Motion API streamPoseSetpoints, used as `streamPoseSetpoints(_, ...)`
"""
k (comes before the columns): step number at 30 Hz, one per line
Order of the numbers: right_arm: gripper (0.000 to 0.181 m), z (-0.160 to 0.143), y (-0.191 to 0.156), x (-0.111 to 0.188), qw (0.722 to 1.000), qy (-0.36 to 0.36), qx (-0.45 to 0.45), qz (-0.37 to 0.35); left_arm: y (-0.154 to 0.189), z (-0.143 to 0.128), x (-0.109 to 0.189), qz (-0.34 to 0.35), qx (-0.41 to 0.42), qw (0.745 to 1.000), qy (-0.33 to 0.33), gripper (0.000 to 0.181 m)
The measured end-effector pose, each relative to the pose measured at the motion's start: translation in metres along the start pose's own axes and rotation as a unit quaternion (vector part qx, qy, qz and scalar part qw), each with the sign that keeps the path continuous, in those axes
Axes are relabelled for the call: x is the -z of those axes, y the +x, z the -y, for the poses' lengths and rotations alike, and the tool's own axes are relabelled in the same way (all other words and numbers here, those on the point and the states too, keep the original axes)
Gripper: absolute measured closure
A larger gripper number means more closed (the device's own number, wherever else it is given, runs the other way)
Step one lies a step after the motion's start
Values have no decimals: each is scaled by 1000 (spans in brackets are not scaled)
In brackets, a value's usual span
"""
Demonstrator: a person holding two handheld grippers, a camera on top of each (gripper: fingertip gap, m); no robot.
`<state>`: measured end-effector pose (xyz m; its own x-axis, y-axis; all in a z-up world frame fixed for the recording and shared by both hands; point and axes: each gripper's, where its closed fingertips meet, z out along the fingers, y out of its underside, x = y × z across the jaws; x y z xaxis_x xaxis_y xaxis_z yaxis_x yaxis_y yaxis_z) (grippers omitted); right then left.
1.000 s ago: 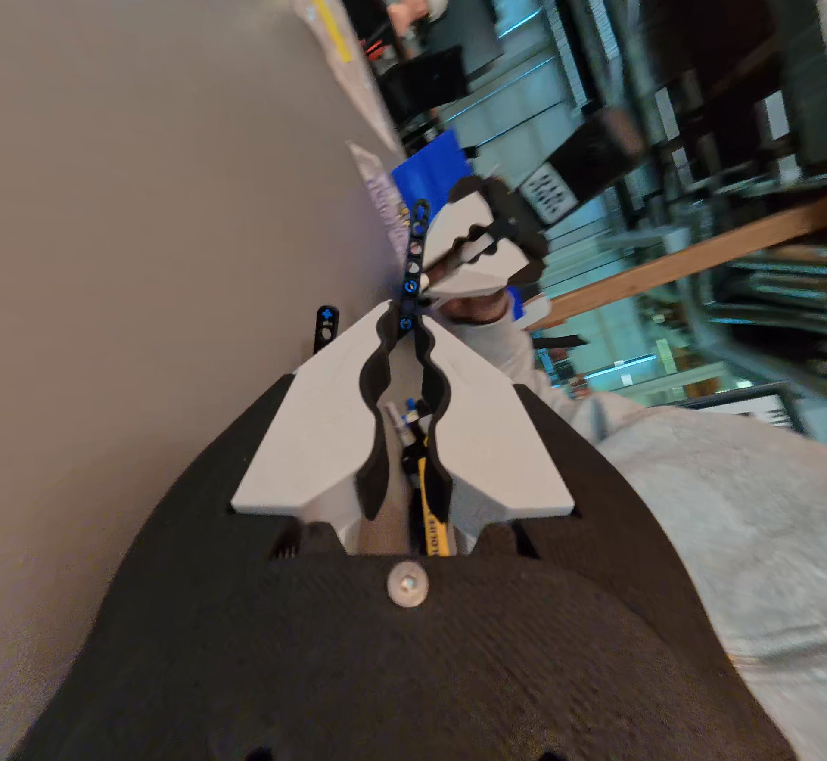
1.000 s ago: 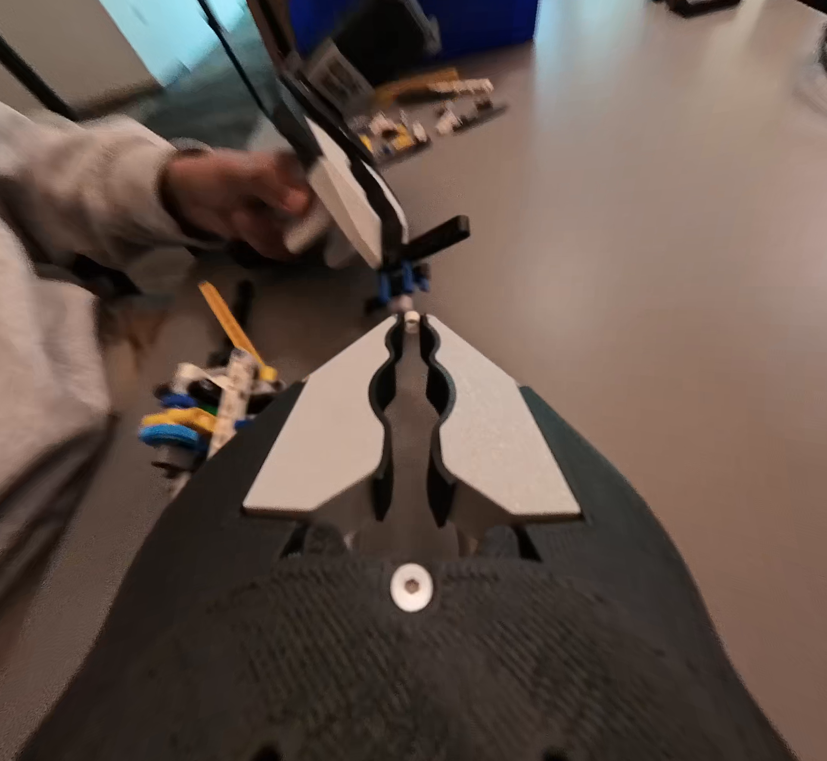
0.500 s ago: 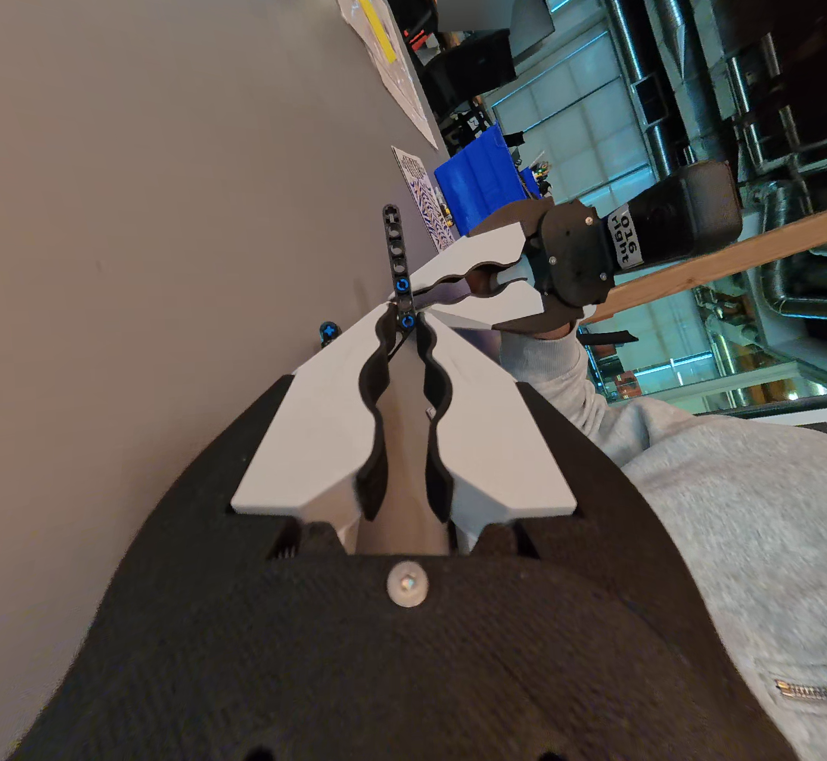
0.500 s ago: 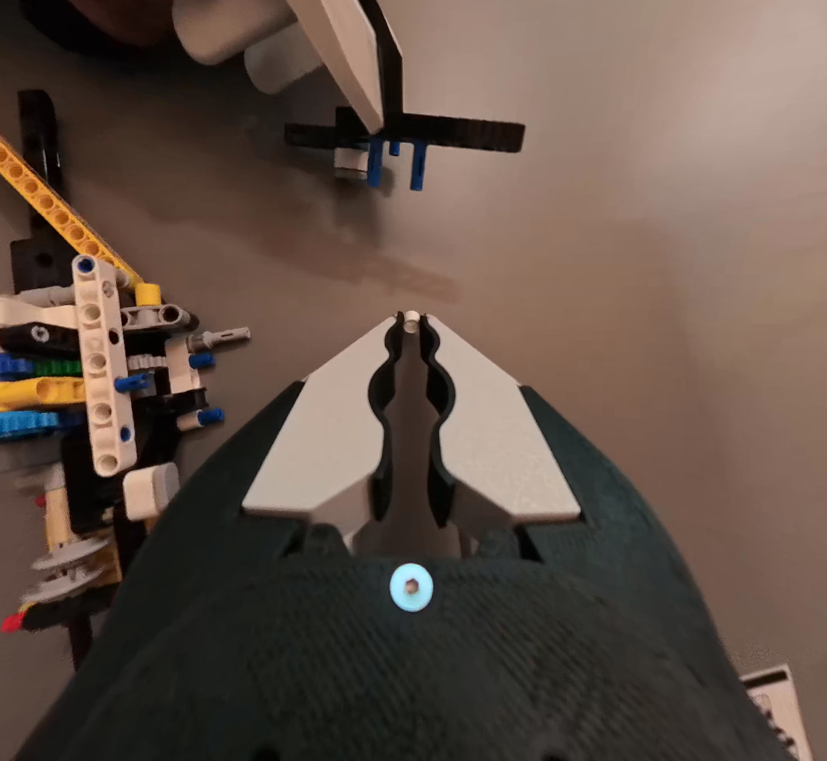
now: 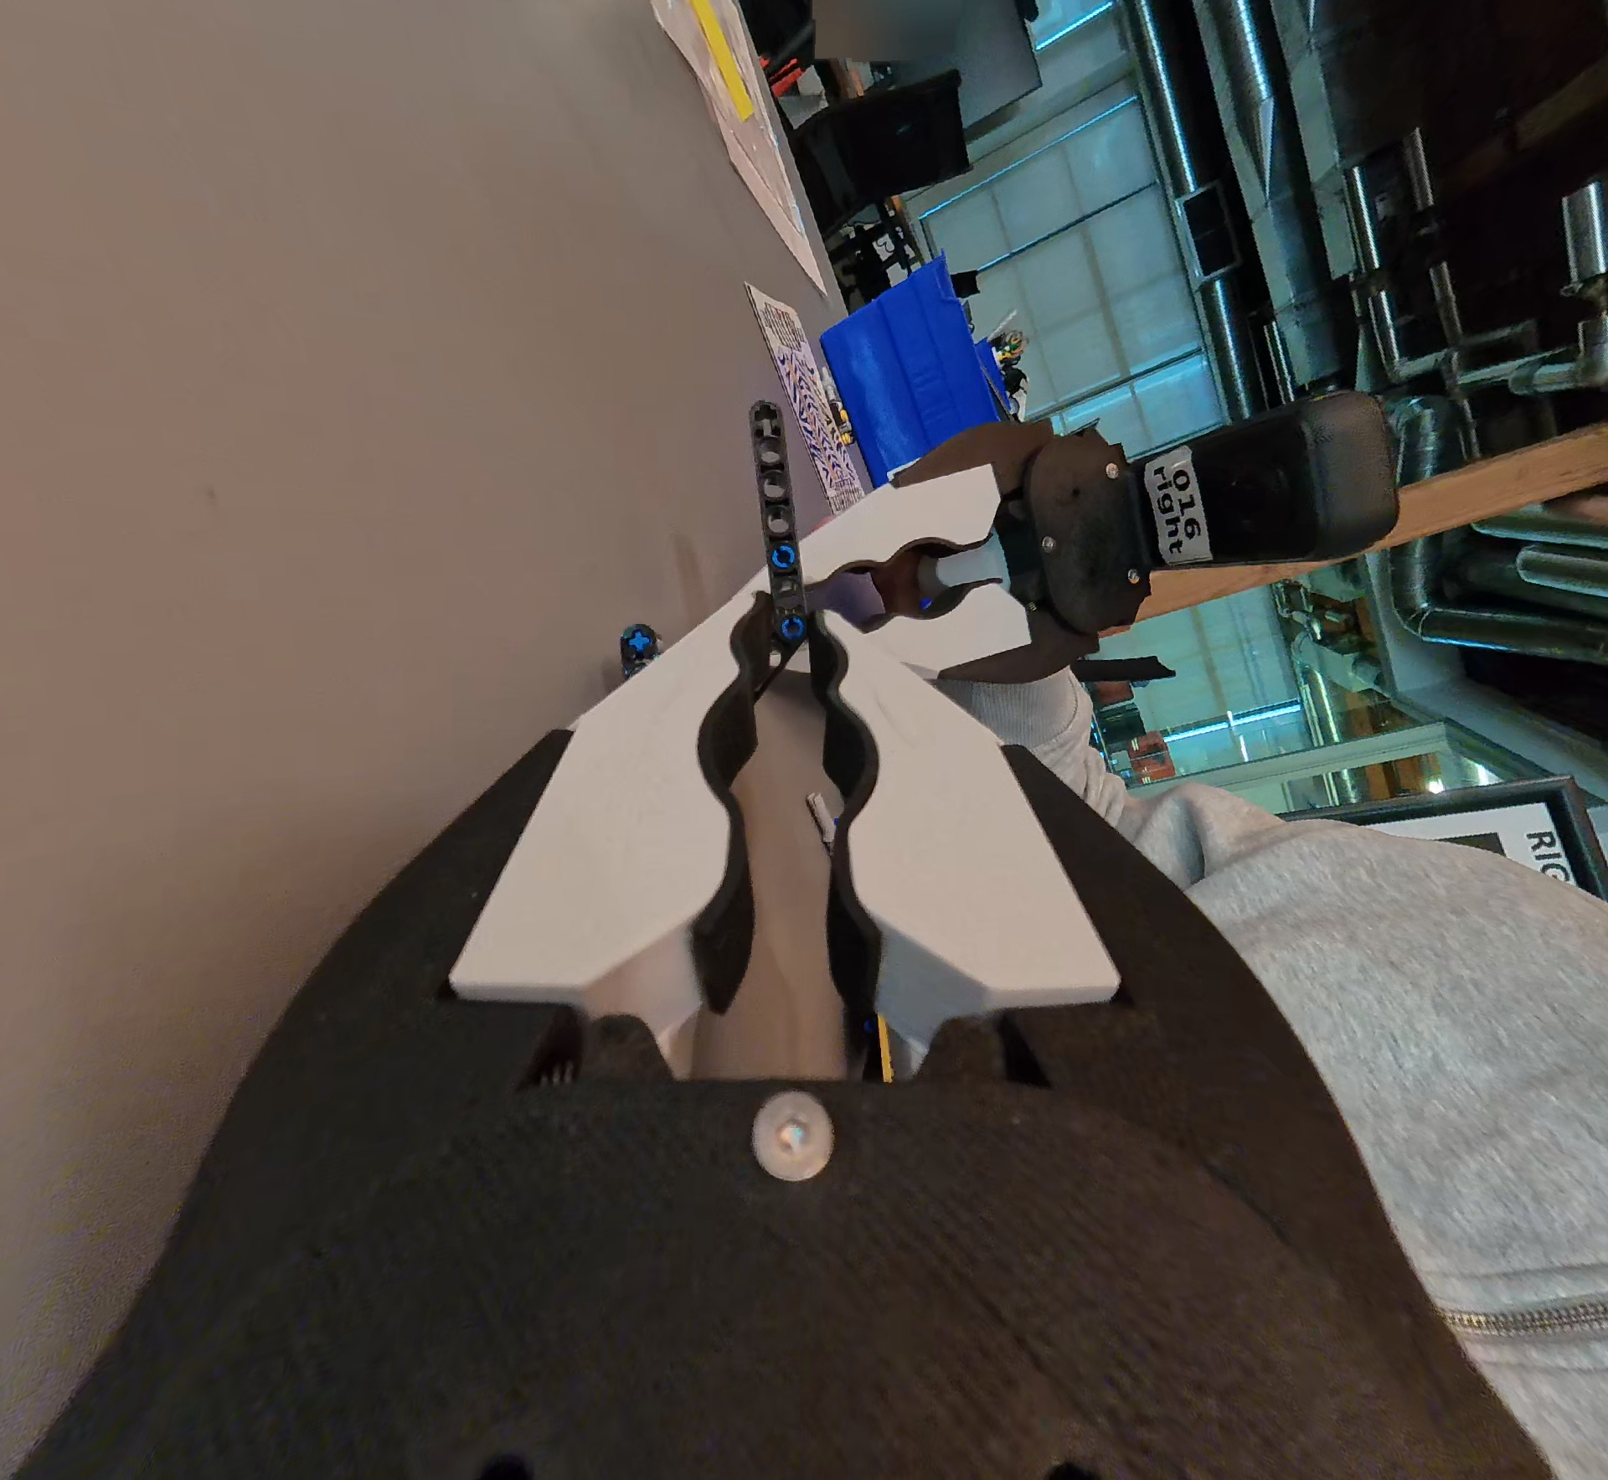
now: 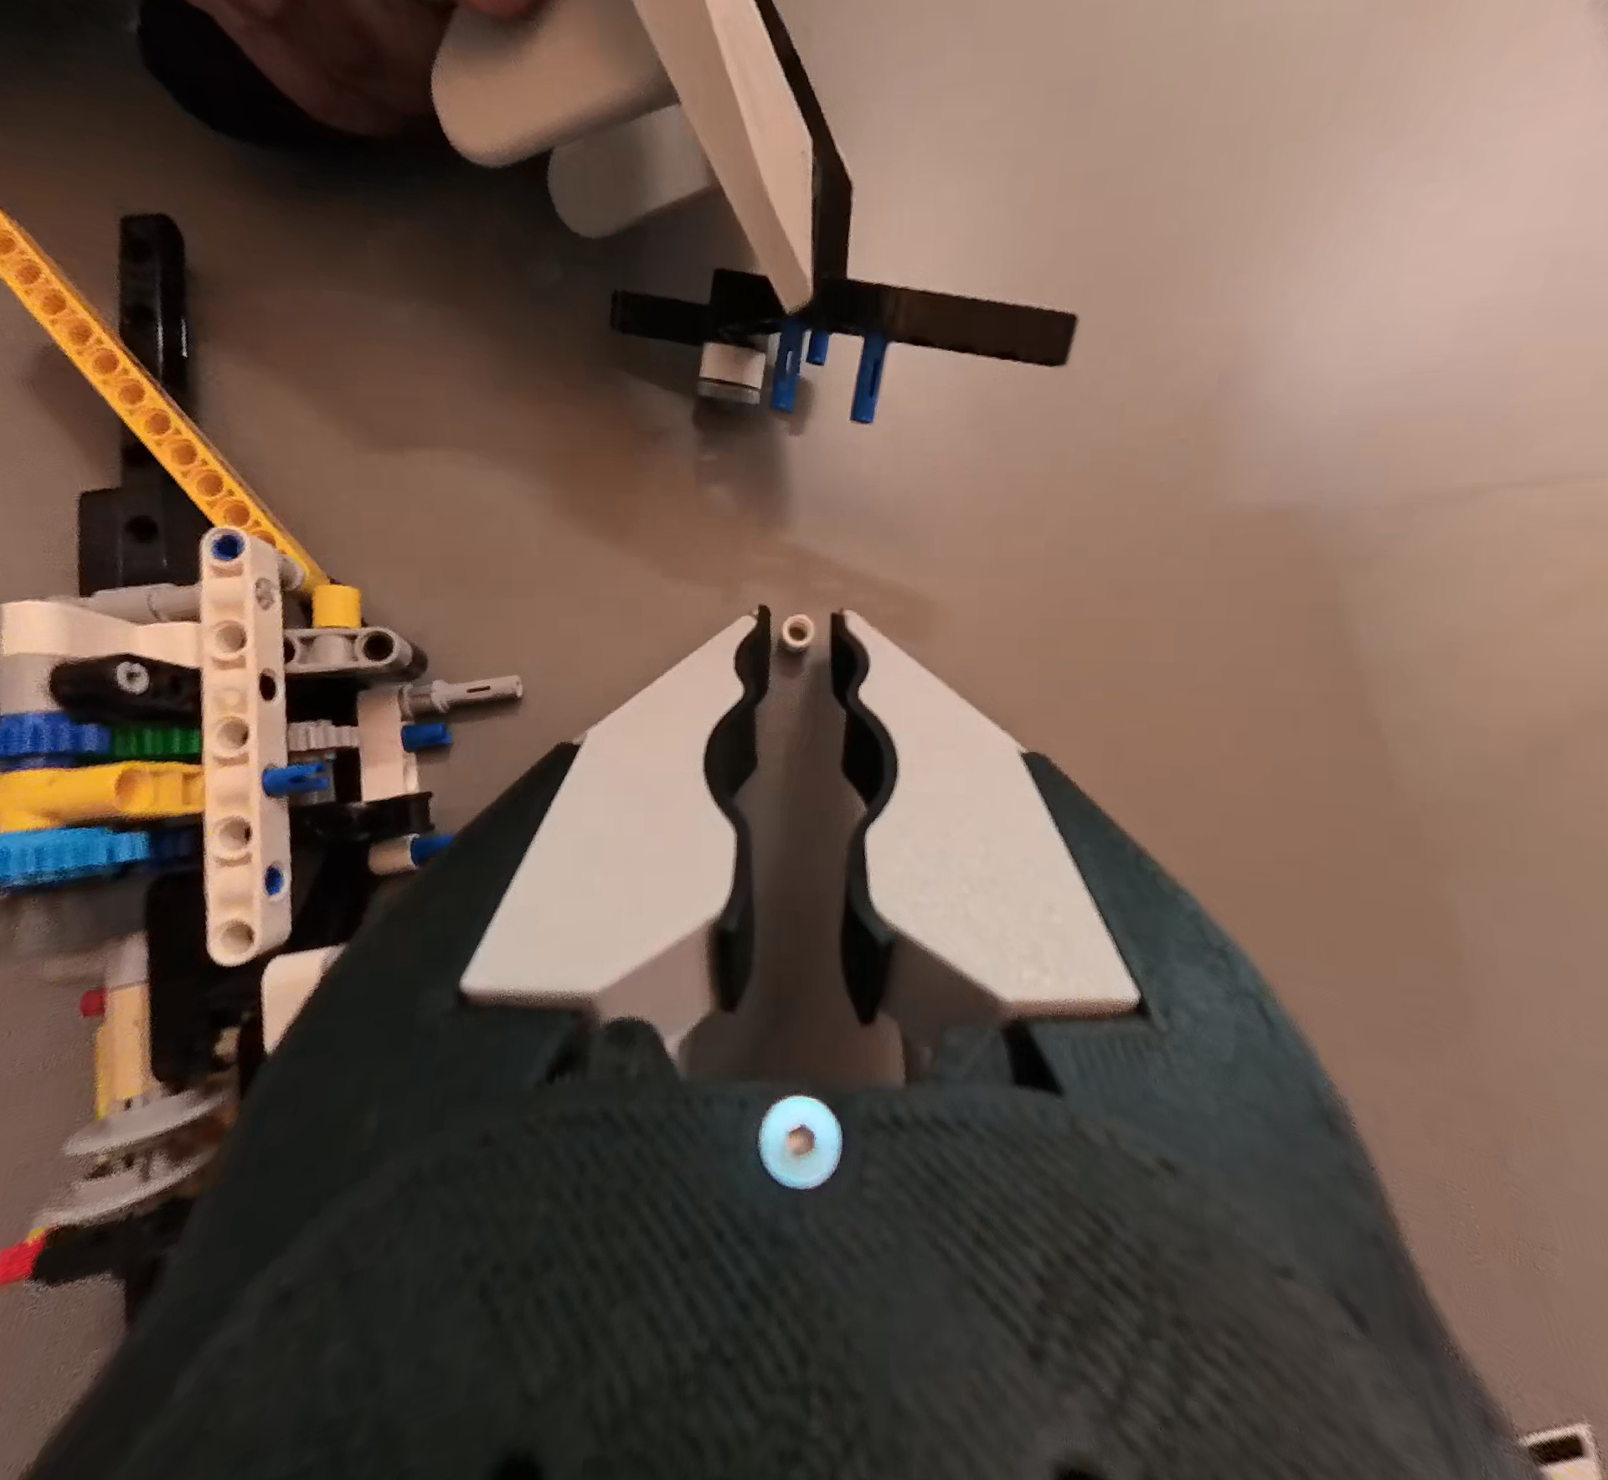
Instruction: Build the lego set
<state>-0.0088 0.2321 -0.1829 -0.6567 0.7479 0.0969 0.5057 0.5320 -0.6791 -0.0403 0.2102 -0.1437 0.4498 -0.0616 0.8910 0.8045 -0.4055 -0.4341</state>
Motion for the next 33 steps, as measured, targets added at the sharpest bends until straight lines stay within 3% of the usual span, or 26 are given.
streamPoseSetpoints(4, 160, 8, 7, 10, 999, 34, -10, -3, 0, 1, 1, -5, 6, 1000, 2, 175)
streamPoseSetpoints(9, 126, 23, 17, 22, 995, 99, -21, -18, 1, 2, 2, -14, 16, 1000, 4, 175)
streamPoseSetpoints(15, 100, 10, 31, 14, 994, 59, -6, -89, 4, 1, 3, -22, 12, 1000, 6, 175)
streamPoseSetpoints(19, 125, 17, 43, 23, 986, 88, -3, -145, 5, 3, 5, -35, 24, 999, 11, 176)
streamPoseSetpoints(22, 120, 24, 59, 36, 975, 120, -25, -188, 6, 7, 8, -45, 35, 998, 22, 175)
streamPoseSetpoints(26, 120, 31, 54, 43, 976, 158, -90, -119, 4, 9, 8, -36, 30, 999, 28, 176)
streamPoseSetpoints(27, 132, 31, 48, 44, 981, 145, -90, -88, 4, 8, 7, -33, 27, 999, 25, 176)
streamPoseSetpoints(28, 163, 29, 31, 42, 990, 118, -73, -26, 4, 7, 6, -31, 24, 999, 22, 175)
streamPoseSetpoints(29, 181, 24, 12, 41, 994, 78, -60, 43, 3, 6, 6, -30, 24, 999, 18, 175)
streamPoseSetpoints(33, 181, 5, -3, 32, 990, -83, -57, 97, 6, 7, 9, -56, 52, 997, 15, 175)
